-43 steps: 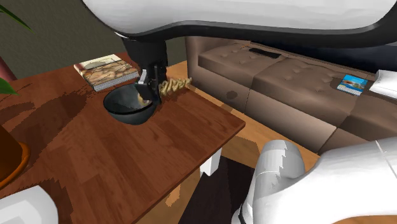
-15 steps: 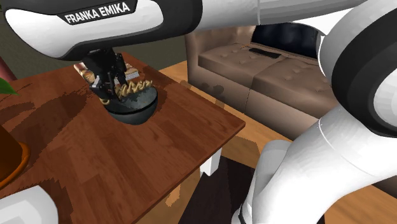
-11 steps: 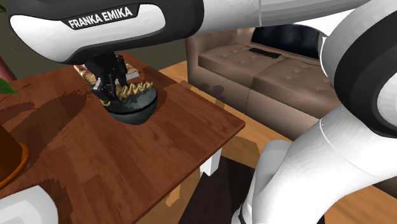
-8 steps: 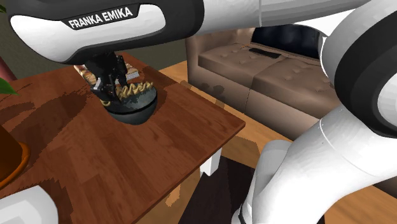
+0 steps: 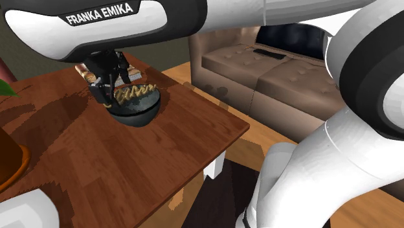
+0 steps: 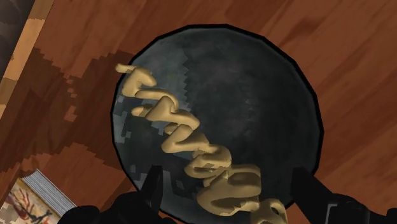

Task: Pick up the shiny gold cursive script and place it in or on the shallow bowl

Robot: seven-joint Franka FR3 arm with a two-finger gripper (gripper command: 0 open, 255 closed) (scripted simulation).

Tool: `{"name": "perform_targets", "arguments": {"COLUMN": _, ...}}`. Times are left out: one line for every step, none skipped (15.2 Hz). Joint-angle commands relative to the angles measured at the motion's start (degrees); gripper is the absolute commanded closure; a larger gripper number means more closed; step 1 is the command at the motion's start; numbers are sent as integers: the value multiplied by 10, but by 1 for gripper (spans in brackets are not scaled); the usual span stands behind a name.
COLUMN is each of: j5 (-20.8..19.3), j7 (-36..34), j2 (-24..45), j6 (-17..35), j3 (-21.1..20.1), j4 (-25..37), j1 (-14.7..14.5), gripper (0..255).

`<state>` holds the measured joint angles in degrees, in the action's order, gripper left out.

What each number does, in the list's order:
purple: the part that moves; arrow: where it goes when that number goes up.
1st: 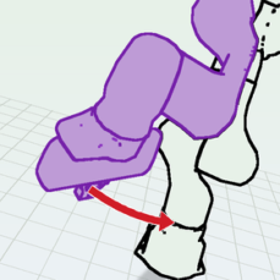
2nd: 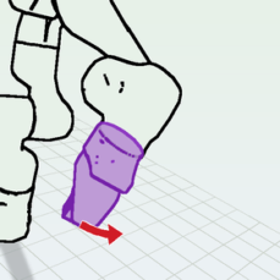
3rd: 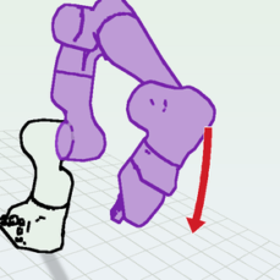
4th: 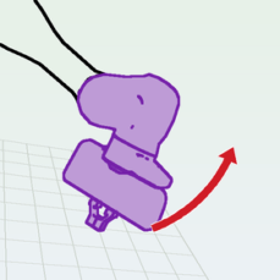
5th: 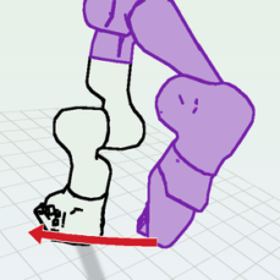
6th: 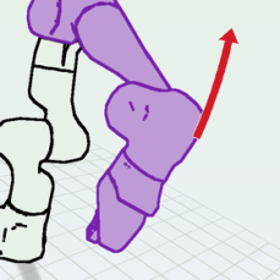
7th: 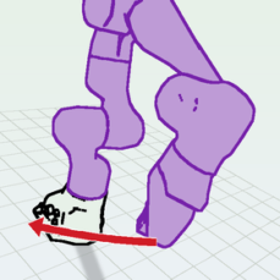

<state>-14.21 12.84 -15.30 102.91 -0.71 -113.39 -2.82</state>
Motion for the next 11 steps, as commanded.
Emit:
{"name": "perform_targets", "arguments": {"j5": 2, "j7": 1, "j2": -1, "j6": -29, "j3": -4, "j4": 26, "j1": -2, "gripper": 0}}
{"name": "perform_targets", "arguments": {"j5": 3, "j7": 2, "j2": 0, "j6": -48, "j3": -7, "j4": 46, "j1": -4, "gripper": 0}}
{"name": "perform_targets", "arguments": {"j5": 4, "j7": 2, "j2": 1, "j6": -63, "j3": -9, "j4": 62, "j1": -5, "gripper": 0}}
{"name": "perform_targets", "arguments": {"j5": 4, "j7": 2, "j2": 1, "j6": -63, "j3": -9, "j4": 62, "j1": -5, "gripper": 0}}
{"name": "perform_targets", "arguments": {"j5": 4, "j7": 2, "j2": 1, "j6": -63, "j3": -9, "j4": 62, "j1": -5, "gripper": 0}}
{"name": "perform_targets", "arguments": {"j5": 4, "j7": 2, "j2": 1, "j6": -63, "j3": -9, "j4": 62, "j1": -5, "gripper": 0}}
{"name": "perform_targets", "arguments": {"j5": 4, "j7": 2, "j2": 1, "j6": -63, "j3": -9, "j4": 62, "j1": -5, "gripper": 0}}
{"name": "perform_targets", "arguments": {"j5": 4, "j7": 2, "j2": 1, "j6": -63, "j3": -9, "j4": 62, "j1": -5, "gripper": 0}}
{"name": "perform_targets", "arguments": {"j5": 4, "j7": 2, "j2": 1, "j6": -63, "j3": -9, "j4": 62, "j1": -5, "gripper": 0}}
{"name": "perform_targets", "arguments": {"j5": 4, "j7": 2, "j2": 1, "j6": -63, "j3": -9, "j4": 62, "j1": -5, "gripper": 0}}
{"name": "perform_targets", "arguments": {"j5": 4, "j7": 2, "j2": 1, "j6": -63, "j3": -9, "j4": 62, "j1": -5, "gripper": 0}}
